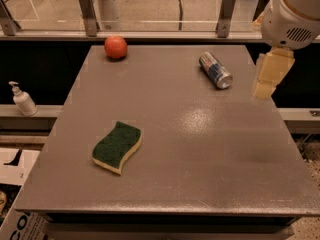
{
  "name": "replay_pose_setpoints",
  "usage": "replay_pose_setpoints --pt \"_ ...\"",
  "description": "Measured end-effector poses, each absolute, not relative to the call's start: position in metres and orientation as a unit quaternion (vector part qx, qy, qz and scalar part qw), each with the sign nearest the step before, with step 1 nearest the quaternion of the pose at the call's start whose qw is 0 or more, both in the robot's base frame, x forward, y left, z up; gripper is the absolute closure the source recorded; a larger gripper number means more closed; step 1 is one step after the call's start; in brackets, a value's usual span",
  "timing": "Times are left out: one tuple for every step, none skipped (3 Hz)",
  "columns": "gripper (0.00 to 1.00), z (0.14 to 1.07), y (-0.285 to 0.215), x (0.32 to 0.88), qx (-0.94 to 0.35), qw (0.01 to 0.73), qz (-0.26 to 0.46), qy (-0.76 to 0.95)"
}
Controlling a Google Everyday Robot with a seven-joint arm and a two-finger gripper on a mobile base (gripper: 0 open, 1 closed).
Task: Place redbull can upright
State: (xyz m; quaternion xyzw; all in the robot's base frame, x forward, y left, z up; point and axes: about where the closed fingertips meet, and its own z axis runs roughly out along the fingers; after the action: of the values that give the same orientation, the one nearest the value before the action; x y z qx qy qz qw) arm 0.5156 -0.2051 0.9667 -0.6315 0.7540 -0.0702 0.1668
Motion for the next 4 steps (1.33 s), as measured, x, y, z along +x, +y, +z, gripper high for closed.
replay_pose_setpoints --pt "0.00 0.956 -0.210 0.552 -0.597 0.162 -0.094 0.780" --pt "0.00 0.942 -0.222 0.580 -0.537 0.159 -0.103 0.822" --pt "0.00 0.932 -0.231 0.602 -0.473 0.163 -0.095 0.861" --pt "0.00 0.931 -0.232 0.605 -0.458 0.165 -0.092 0.869"
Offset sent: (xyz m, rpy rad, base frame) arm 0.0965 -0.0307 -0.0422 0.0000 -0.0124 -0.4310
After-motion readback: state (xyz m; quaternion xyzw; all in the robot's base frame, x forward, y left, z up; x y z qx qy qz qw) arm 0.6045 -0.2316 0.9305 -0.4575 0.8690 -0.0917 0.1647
